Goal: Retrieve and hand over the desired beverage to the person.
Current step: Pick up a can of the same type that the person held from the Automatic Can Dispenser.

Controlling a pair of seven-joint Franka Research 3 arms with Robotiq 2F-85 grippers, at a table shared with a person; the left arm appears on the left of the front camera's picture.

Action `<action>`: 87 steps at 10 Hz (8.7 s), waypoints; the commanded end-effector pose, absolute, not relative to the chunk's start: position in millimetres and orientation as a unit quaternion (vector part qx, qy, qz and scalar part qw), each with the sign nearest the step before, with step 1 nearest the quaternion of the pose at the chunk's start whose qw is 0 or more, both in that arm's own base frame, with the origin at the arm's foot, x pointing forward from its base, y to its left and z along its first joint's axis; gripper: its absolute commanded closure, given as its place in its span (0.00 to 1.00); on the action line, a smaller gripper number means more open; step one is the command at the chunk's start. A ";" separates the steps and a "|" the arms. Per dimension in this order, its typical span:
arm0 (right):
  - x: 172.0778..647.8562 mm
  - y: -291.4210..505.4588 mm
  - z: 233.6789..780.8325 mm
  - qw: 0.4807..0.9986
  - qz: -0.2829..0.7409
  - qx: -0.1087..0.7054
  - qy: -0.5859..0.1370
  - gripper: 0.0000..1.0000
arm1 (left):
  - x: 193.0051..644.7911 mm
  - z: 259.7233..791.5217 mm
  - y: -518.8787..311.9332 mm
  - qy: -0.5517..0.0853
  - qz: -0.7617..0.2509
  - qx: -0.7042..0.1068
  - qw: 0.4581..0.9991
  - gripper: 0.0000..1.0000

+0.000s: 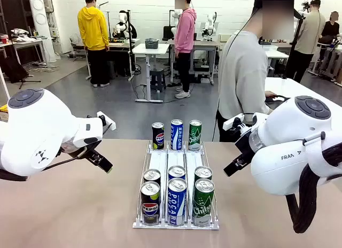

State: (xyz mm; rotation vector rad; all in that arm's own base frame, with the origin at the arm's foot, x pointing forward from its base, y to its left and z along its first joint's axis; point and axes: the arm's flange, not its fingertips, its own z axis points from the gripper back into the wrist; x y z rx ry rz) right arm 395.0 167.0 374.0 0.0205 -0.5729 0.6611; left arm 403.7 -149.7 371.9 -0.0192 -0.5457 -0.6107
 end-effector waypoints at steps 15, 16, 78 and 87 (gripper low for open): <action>395.0 167.0 374.0 0.906 0.320 0.010 -0.277 0.00 | 403.7 371.9 -149.8 -0.265 -0.297 -0.009 0.917 0.00; 395.0 167.1 374.0 0.906 0.320 0.010 -0.277 0.00 | 403.7 371.9 -149.9 -0.265 -0.297 -0.009 0.917 0.00; 228.3 -105.9 629.4 0.850 0.239 0.265 -0.388 0.00 | 283.1 675.3 88.6 -0.341 -0.282 -0.289 0.849 0.00; 228.3 -105.9 629.4 0.850 0.239 0.265 -0.388 0.00 | 283.1 675.3 88.6 -0.341 -0.282 -0.289 0.849 0.00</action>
